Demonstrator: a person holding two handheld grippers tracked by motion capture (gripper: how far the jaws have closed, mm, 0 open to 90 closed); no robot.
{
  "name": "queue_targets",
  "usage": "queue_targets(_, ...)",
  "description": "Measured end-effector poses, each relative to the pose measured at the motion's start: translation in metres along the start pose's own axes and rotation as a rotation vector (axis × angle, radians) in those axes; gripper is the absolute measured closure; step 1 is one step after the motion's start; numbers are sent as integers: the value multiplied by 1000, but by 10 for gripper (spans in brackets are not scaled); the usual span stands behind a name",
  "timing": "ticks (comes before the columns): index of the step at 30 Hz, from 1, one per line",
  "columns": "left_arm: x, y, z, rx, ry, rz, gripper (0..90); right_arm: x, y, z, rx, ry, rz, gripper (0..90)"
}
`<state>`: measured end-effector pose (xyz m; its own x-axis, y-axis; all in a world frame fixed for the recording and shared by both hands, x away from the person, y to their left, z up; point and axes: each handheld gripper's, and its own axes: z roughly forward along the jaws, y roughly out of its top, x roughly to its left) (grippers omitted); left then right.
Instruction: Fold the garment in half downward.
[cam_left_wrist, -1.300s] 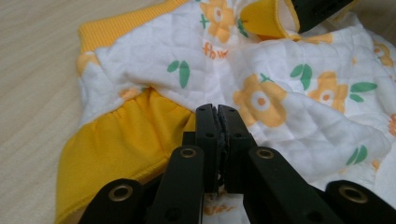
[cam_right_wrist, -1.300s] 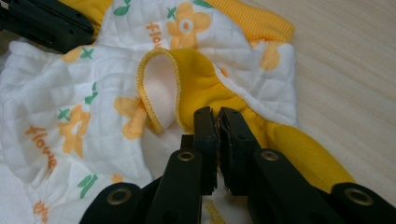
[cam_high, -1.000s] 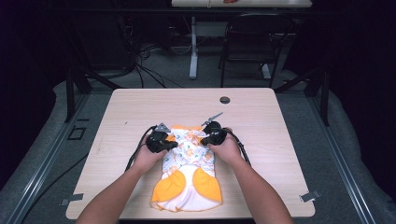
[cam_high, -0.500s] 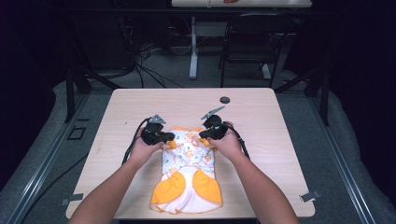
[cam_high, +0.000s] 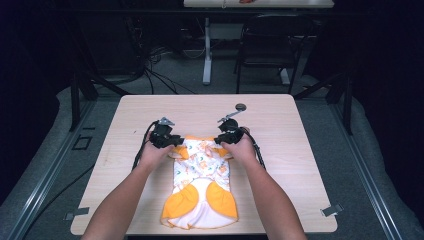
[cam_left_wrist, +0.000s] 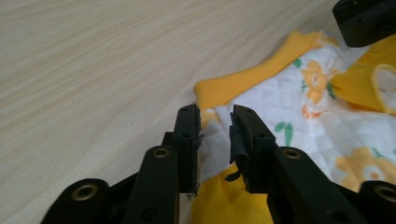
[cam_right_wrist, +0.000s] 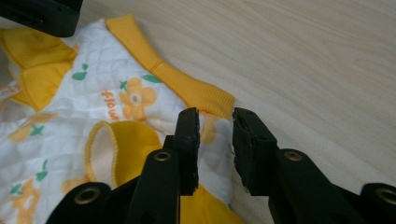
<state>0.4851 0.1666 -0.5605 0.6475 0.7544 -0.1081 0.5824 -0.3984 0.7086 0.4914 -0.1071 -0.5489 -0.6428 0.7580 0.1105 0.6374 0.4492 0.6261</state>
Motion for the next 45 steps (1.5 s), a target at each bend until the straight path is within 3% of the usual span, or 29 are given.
queue_targets(2, 2, -1, 5, -7, 18, -10, 631, -3, -2, 6, 1, -13, 23, 675)
queue_targets(9, 1, -2, 10, 23, 5, -20, 604, -6, -7, 14, 43, 33, 68, 594)
queue_targets(12, -1, -3, 14, 35, -7, -21, 595, -5, -8, 15, 42, 28, 55, 616)
queue_targets(14, -2, -4, 15, 42, -10, -20, 645, -4, -9, 15, 45, 32, 60, 644)
queue_targets(19, -3, -4, 15, 43, -30, -40, 734, 0, -7, 10, 28, 24, 8, 812)
queue_targets(25, -4, -1, 10, 29, -37, -51, 875, 3, -6, 6, 24, 29, -39, 849)
queue_targets(34, -6, 4, -3, 11, -15, -30, 890, 6, -4, -11, -30, 18, -81, 859)
queue_targets(45, -9, 19, -33, -68, -8, 19, 890, 11, 4, -33, -98, 4, -121, 859)
